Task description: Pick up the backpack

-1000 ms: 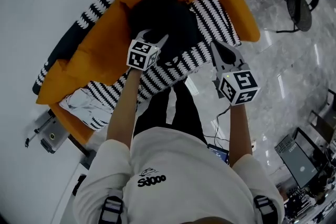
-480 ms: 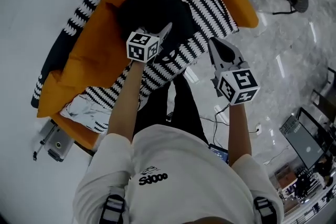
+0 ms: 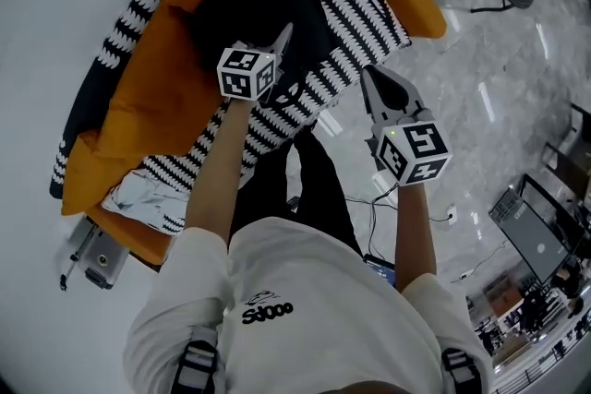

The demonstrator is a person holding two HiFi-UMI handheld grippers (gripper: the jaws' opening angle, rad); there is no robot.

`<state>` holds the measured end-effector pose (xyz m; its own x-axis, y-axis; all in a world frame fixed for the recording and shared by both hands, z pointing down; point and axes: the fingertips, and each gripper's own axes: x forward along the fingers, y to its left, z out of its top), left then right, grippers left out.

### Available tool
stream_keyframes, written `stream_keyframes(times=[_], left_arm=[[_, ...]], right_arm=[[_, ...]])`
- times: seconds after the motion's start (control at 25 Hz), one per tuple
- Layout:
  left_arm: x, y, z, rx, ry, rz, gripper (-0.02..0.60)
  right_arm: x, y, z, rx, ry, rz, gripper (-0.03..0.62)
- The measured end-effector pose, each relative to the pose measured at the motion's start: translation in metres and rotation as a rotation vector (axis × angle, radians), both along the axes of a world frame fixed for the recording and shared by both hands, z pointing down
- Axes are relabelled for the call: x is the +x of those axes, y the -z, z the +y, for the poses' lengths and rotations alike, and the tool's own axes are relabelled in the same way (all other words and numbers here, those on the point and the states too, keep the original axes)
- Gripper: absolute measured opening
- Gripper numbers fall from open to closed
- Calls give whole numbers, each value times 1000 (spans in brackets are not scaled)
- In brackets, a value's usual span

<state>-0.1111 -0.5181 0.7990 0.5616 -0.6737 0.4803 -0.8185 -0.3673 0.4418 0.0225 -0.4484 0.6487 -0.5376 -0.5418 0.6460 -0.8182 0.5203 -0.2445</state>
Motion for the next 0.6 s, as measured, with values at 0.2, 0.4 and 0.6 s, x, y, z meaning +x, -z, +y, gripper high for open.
stream_keyframes(times=[0.2, 0.4, 0.6], left_arm=[[0, 0, -1, 14, -1, -16, 66], [15, 19, 2, 100, -60, -59, 43], [35, 58, 11, 189, -94, -106, 38]], right_arm=[[8, 8, 1, 26, 20, 40, 37], [25, 4, -3, 11, 13, 27, 37], [40, 24, -4, 36, 32, 0, 37]])
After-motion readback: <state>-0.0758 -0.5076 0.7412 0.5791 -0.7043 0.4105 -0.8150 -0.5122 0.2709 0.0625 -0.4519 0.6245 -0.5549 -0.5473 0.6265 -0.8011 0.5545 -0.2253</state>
